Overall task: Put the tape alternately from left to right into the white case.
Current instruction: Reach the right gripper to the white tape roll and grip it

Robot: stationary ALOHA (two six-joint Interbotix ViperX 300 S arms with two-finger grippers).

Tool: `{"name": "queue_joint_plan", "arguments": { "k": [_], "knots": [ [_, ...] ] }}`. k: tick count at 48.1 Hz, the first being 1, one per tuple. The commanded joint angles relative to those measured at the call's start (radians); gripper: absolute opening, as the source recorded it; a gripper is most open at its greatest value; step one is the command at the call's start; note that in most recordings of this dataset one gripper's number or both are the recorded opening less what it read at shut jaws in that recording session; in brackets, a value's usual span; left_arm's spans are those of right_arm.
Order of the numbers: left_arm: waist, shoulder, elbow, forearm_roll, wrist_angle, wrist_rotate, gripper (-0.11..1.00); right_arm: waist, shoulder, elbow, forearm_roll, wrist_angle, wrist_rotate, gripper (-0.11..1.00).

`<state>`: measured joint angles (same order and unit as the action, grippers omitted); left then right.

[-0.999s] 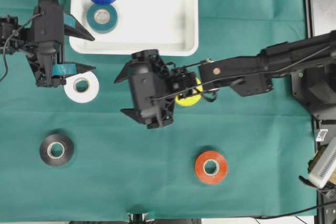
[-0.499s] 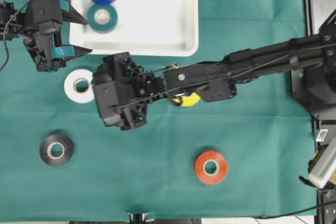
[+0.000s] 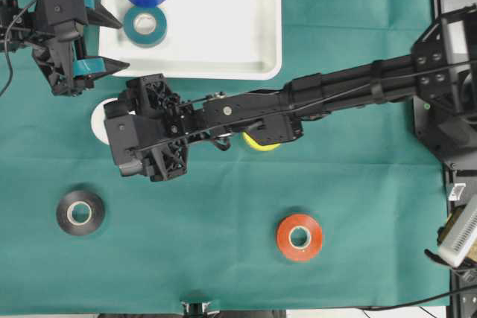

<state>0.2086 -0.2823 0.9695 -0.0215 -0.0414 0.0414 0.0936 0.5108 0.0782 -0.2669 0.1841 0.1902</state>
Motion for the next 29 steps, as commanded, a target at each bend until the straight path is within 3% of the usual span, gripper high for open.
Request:
{"name": "queue_joint_plan", "arguments": {
  "k": [1,12,21,29],
  "knots": [
    [0.003,-0.017,-0.009,-0.002,-0.008,0.000,0.85,0.003,-0.006,-0.041,0.002,0.002,0.000,0.63],
    [0.009,-0.017,-0.009,-0.003,-0.008,-0.002,0.85,0.003,0.031,-0.072,0.003,0.006,0.003,0.63],
    [0.011,-0.017,-0.008,-0.003,-0.008,-0.003,0.85,0.000,0.057,-0.078,0.000,0.006,0.058,0.63],
    [0.011,-0.017,-0.011,-0.003,-0.008,-0.003,0.85,-0.003,0.061,-0.078,-0.003,0.002,0.066,0.63]
  ]
}}
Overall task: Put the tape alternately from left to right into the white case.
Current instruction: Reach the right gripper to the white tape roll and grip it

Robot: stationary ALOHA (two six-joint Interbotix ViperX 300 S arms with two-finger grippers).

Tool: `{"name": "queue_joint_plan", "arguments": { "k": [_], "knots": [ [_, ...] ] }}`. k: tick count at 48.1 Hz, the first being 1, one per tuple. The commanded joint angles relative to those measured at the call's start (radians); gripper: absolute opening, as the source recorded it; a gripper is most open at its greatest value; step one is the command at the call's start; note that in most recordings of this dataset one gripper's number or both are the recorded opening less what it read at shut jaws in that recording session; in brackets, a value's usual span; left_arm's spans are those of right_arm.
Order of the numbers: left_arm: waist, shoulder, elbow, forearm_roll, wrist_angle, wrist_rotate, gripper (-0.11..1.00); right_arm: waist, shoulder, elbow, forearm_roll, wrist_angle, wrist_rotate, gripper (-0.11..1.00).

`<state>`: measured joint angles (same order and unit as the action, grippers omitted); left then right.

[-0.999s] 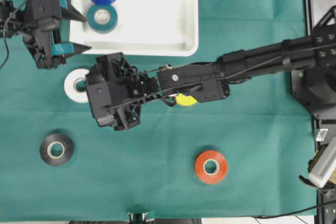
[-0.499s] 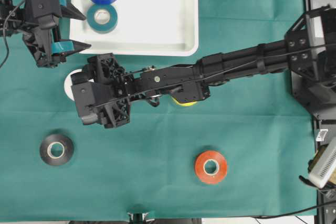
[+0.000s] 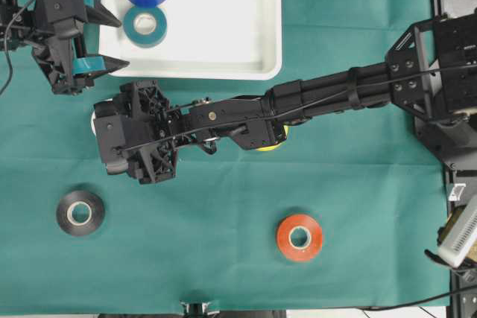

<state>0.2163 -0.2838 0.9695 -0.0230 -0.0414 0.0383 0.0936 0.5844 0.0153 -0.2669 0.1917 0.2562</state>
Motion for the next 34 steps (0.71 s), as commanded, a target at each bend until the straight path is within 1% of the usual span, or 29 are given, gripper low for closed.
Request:
{"name": "queue_joint_plan", "arguments": {
  "k": [1,9,12,14,21,24,26,34],
  "knots": [
    [0.003,-0.015,-0.009,-0.002,-0.008,0.000,0.85,-0.003,-0.012,-0.015,-0.003,-0.005,0.000,0.63],
    [0.003,-0.015,-0.009,-0.002,-0.008,0.000,0.85,-0.003,-0.012,-0.015,-0.009,-0.008,0.000,0.63],
    [0.003,-0.015,-0.009,-0.002,-0.008,0.000,0.85,-0.003,-0.014,-0.015,-0.015,-0.009,0.003,0.59],
    [0.003,-0.015,-0.008,-0.003,-0.008,0.000,0.85,-0.003,-0.014,-0.015,-0.020,-0.011,0.005,0.53],
    [0.003,-0.015,-0.009,-0.003,-0.008,0.000,0.85,-0.003,-0.023,-0.015,-0.026,-0.012,0.005,0.19],
    [0.003,-0.015,-0.009,-0.002,-0.008,0.000,0.85,-0.003,-0.025,-0.015,-0.026,-0.012,0.005,0.07],
    [0.003,-0.015,-0.008,-0.002,-0.008,0.000,0.85,-0.003,-0.025,-0.015,-0.026,-0.012,0.005,0.04],
    [0.003,-0.015,-0.009,-0.002,-0.008,0.000,0.85,-0.003,-0.026,-0.015,-0.028,-0.012,0.005,0.04]
  ]
}}
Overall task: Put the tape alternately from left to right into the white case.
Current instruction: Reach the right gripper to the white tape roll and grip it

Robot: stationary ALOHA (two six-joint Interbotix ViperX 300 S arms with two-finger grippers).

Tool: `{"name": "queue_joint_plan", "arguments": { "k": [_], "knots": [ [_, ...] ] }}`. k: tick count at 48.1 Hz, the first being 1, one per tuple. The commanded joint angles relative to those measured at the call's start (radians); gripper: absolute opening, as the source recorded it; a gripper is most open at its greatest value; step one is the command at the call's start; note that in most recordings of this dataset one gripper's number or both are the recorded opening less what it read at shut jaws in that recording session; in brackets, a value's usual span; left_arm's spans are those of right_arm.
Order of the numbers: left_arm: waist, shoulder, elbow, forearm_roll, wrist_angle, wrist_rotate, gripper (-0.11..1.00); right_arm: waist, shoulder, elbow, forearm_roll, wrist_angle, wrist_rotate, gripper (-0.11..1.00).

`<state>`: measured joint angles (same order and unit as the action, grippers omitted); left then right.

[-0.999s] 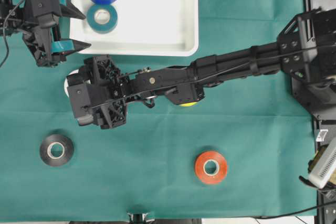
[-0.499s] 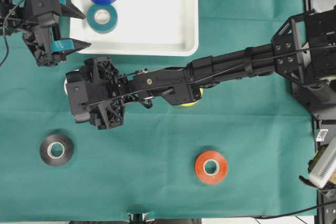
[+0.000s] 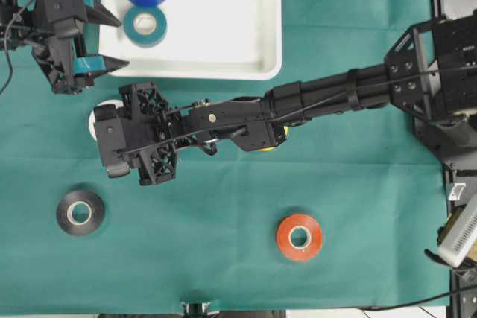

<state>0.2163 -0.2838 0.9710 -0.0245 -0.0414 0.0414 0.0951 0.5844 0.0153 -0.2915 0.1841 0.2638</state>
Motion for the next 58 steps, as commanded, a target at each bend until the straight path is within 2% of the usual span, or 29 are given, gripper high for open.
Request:
{"name": "queue_joint_plan", "arguments": {
  "k": [1,11,34,58],
  "knots": [
    [0.003,-0.015,-0.011,-0.002,-0.008,-0.003,0.85,-0.005,-0.026,-0.015,-0.003,-0.003,-0.003,0.04],
    [0.003,-0.015,-0.009,-0.002,-0.008,-0.003,0.85,-0.005,-0.035,-0.015,-0.003,-0.002,-0.003,0.04],
    [0.003,-0.015,-0.009,-0.002,-0.008,-0.005,0.85,0.017,-0.175,0.035,-0.003,0.003,-0.003,0.04],
    [0.003,-0.015,-0.011,-0.002,-0.008,-0.005,0.85,0.028,-0.201,0.038,-0.003,0.025,-0.003,0.04]
  ]
}}
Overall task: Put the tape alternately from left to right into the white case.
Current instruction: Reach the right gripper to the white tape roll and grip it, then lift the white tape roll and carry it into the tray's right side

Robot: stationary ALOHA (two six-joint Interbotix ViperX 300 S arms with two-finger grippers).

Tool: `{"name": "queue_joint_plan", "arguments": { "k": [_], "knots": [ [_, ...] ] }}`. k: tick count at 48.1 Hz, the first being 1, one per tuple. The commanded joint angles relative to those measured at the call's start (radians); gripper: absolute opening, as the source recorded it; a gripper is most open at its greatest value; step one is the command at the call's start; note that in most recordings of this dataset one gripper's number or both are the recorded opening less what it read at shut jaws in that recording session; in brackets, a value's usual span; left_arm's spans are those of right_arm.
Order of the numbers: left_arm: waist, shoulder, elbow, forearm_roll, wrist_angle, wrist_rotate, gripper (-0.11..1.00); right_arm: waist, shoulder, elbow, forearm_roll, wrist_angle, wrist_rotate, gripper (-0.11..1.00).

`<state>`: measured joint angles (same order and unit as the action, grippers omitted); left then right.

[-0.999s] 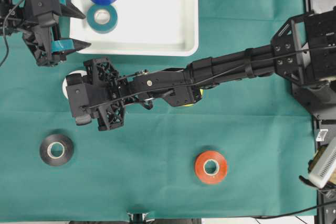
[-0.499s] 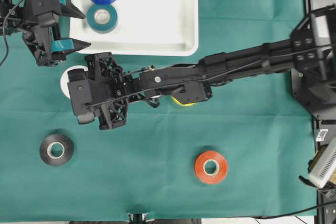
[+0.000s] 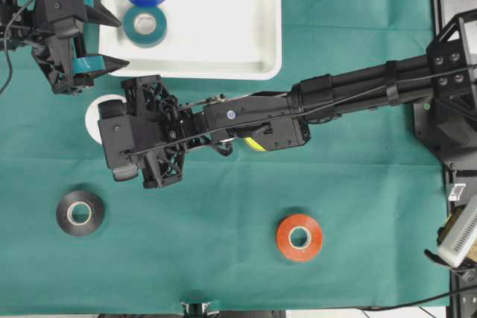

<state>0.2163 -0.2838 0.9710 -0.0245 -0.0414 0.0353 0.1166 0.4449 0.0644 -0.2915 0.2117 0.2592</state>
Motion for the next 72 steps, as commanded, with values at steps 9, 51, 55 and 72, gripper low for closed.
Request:
{"name": "queue_joint_plan", "arguments": {
  "k": [9,51,55,72],
  "knots": [
    [0.003,-0.015,-0.009,-0.002,-0.008,0.002,0.85,0.005,-0.072,0.005,-0.003,0.014,0.005,0.04],
    [0.003,-0.015,-0.008,-0.002,-0.008,0.000,0.85,0.018,-0.374,0.431,-0.003,-0.038,0.106,0.04],
    [0.000,-0.015,-0.008,-0.002,-0.008,0.000,0.85,0.020,-0.397,0.463,-0.002,-0.049,0.107,0.04],
    [-0.008,-0.015,-0.008,-0.002,-0.008,0.000,0.85,0.003,-0.446,0.549,-0.003,-0.060,0.107,0.04]
  ]
}}
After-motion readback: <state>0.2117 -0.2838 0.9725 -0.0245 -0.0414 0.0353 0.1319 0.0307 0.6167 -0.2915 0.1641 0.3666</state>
